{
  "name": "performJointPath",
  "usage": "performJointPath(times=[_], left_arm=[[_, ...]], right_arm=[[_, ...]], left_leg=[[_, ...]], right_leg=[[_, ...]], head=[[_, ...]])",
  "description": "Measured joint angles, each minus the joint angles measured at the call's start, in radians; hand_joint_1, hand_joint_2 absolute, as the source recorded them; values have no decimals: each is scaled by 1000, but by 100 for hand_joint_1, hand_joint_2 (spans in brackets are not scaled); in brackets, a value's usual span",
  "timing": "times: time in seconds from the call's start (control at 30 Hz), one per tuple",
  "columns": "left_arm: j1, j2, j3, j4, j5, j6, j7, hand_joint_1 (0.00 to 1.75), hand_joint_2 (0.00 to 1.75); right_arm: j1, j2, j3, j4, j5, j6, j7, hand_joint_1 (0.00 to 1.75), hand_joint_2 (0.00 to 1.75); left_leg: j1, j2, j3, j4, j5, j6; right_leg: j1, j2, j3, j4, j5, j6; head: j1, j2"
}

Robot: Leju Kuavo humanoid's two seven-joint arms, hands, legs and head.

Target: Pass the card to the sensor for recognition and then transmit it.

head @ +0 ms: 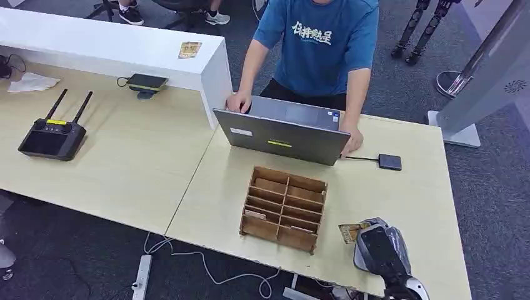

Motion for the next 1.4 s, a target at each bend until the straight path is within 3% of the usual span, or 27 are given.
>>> performJointPath(times=[0.3,0.5,0.8,1.1,1.4], left_arm=[[0,0,0,0,-14,0,0,0,0],[0,1,0,0,-41,0,4,0,0],[-1,2,0,0,-67,0,10,0,0],[-1,2,0,0,-74,0,13,0,0],[-3,5,-16,0,-93,-3,21,0,0]], right_arm=[[-23,0,-9,10,8,-24,-11,175,175],[-141,1,-11,84,111,-84,2,175,175],[-322,25,-35,246,163,-111,-1,175,175],[-378,39,-46,317,177,-120,-3,175,175],[-503,55,-63,449,224,-138,-6,175,175]], left_leg=[[0,0,0,0,0,0],[0,1,0,0,1,0],[0,0,0,0,2,0],[0,0,0,0,2,0],[0,0,0,0,2,0]], right_leg=[[0,1,0,0,0,0],[0,1,0,0,1,0],[0,1,0,0,1,0],[0,1,0,0,1,0],[0,0,0,0,2,0]], head=[[0,0],[0,0],[0,0],[0,0],[0,0]])
